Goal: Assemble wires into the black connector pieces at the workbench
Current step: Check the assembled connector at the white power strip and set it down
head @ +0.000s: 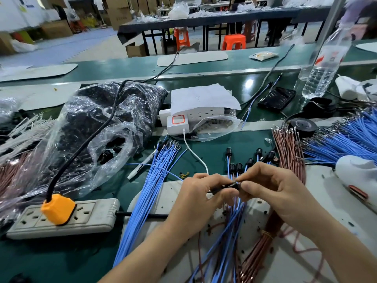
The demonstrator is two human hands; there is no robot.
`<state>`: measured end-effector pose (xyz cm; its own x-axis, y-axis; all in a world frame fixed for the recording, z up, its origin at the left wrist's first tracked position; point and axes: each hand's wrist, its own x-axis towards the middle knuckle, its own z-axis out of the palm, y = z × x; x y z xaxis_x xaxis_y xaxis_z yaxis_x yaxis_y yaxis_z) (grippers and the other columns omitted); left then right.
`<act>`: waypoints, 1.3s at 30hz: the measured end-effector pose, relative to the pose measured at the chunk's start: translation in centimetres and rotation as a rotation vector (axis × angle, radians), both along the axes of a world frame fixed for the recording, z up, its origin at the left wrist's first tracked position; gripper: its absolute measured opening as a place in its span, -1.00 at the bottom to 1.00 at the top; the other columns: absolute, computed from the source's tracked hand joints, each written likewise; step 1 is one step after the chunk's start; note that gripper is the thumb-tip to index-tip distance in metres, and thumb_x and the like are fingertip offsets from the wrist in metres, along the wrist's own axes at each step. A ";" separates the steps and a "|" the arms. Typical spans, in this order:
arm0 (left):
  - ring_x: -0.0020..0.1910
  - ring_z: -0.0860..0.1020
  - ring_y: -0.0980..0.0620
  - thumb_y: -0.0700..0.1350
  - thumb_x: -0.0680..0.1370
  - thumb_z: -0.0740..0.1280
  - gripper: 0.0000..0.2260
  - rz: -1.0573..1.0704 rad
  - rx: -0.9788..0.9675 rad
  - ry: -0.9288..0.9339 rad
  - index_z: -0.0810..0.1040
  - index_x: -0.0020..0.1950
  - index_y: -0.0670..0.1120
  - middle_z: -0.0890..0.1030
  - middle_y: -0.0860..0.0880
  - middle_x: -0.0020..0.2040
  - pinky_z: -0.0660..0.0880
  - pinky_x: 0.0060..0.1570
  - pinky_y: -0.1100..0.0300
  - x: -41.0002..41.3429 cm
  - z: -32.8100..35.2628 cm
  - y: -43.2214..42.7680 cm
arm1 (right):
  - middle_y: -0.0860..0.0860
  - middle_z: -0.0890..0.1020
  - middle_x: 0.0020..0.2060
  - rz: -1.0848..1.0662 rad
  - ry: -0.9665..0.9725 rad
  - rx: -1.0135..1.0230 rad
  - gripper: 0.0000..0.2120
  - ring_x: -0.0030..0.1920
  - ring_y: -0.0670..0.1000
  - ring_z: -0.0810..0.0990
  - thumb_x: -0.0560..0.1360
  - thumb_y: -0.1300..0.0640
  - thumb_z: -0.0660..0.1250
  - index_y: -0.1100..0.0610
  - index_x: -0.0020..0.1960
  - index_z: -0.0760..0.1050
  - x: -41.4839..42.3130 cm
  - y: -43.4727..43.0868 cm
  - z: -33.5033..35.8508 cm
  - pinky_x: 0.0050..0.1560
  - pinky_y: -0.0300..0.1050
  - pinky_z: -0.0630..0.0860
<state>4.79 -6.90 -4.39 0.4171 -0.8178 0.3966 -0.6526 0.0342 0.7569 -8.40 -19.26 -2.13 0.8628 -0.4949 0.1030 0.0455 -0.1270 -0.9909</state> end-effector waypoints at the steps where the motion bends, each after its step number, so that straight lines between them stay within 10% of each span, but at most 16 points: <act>1: -0.19 0.53 0.15 0.02 0.46 0.38 -0.83 0.000 0.001 -0.003 0.66 -0.06 -0.03 0.66 0.15 -0.23 0.36 0.03 0.31 -0.1 0.0 0.0 | 0.14 0.68 -0.29 -0.019 -0.010 -0.008 -0.87 -0.27 0.00 0.67 0.37 0.20 0.38 0.24 -0.13 0.59 0.0 0.1 -0.1 -0.19 -0.28 0.57; 7: -0.13 0.47 0.37 0.02 0.51 0.32 -0.83 -0.005 -0.004 -0.018 0.62 0.00 -0.02 0.63 0.24 -0.15 0.22 0.12 0.37 -0.3 -0.2 -0.2 | 0.13 0.66 -0.35 -0.102 -0.078 -0.068 -0.85 -0.34 -0.02 0.63 0.42 0.40 0.38 0.17 -0.20 0.61 0.2 0.4 -0.7 -0.25 -0.29 0.55; 12: -0.10 0.52 0.13 0.08 0.53 0.26 -0.87 -0.001 0.037 0.029 0.53 0.00 0.10 0.58 0.25 -0.35 0.32 0.12 0.23 -0.2 -0.2 0.0 | 0.12 0.61 -0.41 -0.252 -0.244 -0.003 -0.95 -0.37 0.03 0.59 0.39 0.26 0.38 0.13 -0.19 0.58 0.0 -0.1 0.1 -0.25 -0.18 0.59; 24: 0.13 0.54 0.10 -0.26 0.56 0.20 -0.69 -0.044 -0.044 0.083 0.36 0.05 0.19 0.59 0.12 0.11 0.42 0.10 0.27 -0.5 0.3 0.2 | 0.16 0.67 -0.37 -0.148 -0.257 0.044 -0.88 -0.38 0.04 0.66 0.35 0.24 0.36 0.24 -0.13 0.57 0.3 1.9 0.7 -0.29 -0.23 0.59; 39: -0.07 0.59 0.14 -0.07 0.48 0.35 -0.83 0.000 -0.027 0.044 0.58 0.05 -0.05 0.60 0.31 -0.14 0.50 0.06 -0.03 -0.5 -0.1 -0.2 | -0.01 0.68 -0.34 -0.225 -0.088 -0.334 -0.78 -0.36 -0.04 0.66 0.39 0.33 0.44 0.02 -0.15 0.57 0.0 1.4 0.0 -0.24 -0.15 0.63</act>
<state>4.32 -7.09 -4.46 0.4342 -0.8074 0.3995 -0.6188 0.0550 0.7836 -8.35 -17.81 -2.18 0.7174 -0.5972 0.3586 0.0624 -0.4576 -0.8870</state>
